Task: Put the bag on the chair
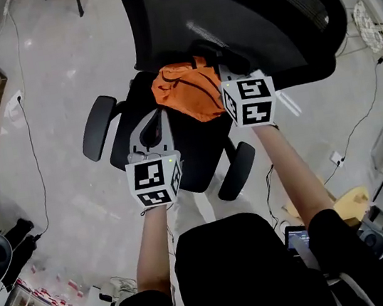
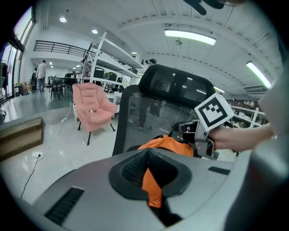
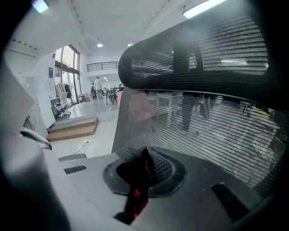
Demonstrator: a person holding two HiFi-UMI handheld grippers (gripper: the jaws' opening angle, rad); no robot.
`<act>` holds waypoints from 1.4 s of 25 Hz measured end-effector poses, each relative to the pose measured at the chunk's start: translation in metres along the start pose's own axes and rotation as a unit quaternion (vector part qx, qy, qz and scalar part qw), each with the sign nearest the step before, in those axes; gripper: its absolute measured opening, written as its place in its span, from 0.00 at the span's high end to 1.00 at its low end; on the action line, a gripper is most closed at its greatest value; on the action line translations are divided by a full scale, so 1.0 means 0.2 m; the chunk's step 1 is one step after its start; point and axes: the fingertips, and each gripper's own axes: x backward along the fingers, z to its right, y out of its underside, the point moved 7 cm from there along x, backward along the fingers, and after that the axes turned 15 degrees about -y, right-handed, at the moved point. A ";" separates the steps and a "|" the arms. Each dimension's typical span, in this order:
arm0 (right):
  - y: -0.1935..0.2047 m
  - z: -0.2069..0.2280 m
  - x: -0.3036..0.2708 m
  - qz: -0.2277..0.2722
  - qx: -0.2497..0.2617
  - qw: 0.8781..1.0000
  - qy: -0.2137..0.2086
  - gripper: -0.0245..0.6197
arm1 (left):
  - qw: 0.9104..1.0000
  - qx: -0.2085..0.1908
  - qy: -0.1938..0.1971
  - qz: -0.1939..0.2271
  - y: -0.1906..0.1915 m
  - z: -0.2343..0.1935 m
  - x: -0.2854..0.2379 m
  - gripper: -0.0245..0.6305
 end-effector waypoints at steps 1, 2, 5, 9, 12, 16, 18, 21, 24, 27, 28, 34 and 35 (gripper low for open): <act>0.00 0.00 0.00 -0.002 -0.004 1.000 0.000 0.96 | 1.000 -0.001 0.000 0.000 0.00 0.00 0.00 0.95; 0.00 0.00 0.00 -0.004 -0.009 1.000 -0.003 0.96 | 1.000 -0.002 0.000 -0.001 0.00 -0.01 0.00 0.95; 0.01 0.00 0.00 -0.007 -0.018 1.000 -0.009 0.96 | 1.000 -0.003 0.001 -0.002 0.01 -0.02 0.01 0.95; 0.02 -0.02 0.01 -0.010 -0.021 1.000 -0.007 0.96 | 1.000 -0.003 0.002 -0.001 0.01 -0.03 0.02 0.95; 0.03 -0.03 0.01 -0.014 -0.029 0.999 -0.006 0.89 | 1.000 -0.004 0.003 -0.001 0.01 -0.03 0.03 0.95; 0.04 -0.02 0.03 -0.021 -0.033 0.999 -0.002 0.84 | 1.000 -0.006 0.005 -0.002 0.01 -0.03 0.05 0.95; 0.06 -0.03 0.03 -0.026 -0.034 0.999 -0.001 0.81 | 1.000 -0.004 0.007 -0.002 0.01 -0.03 0.06 0.95; 0.08 -0.04 0.04 -0.033 -0.031 0.999 0.002 0.80 | 1.000 -0.007 0.009 -0.002 0.02 -0.02 0.08 0.95; 0.10 -0.05 0.06 -0.039 -0.030 0.999 0.006 0.79 | 1.000 -0.006 0.011 -0.002 0.02 -0.02 0.10 0.95; 0.11 -0.06 0.08 -0.041 -0.033 0.999 0.009 0.80 | 1.000 -0.003 0.013 -0.002 0.02 -0.01 0.12 0.95; 0.11 -0.07 0.09 -0.042 -0.033 0.999 0.010 0.80 | 1.000 -0.003 0.013 -0.002 0.02 -0.01 0.13 0.95; 0.16 -0.10 0.13 -0.047 -0.035 0.998 0.012 0.79 | 1.000 -0.007 0.015 0.000 0.03 0.00 0.18 0.95; 0.16 -0.10 0.14 -0.047 -0.035 0.998 0.013 0.79 | 1.000 -0.006 0.017 0.000 0.03 0.00 0.19 0.95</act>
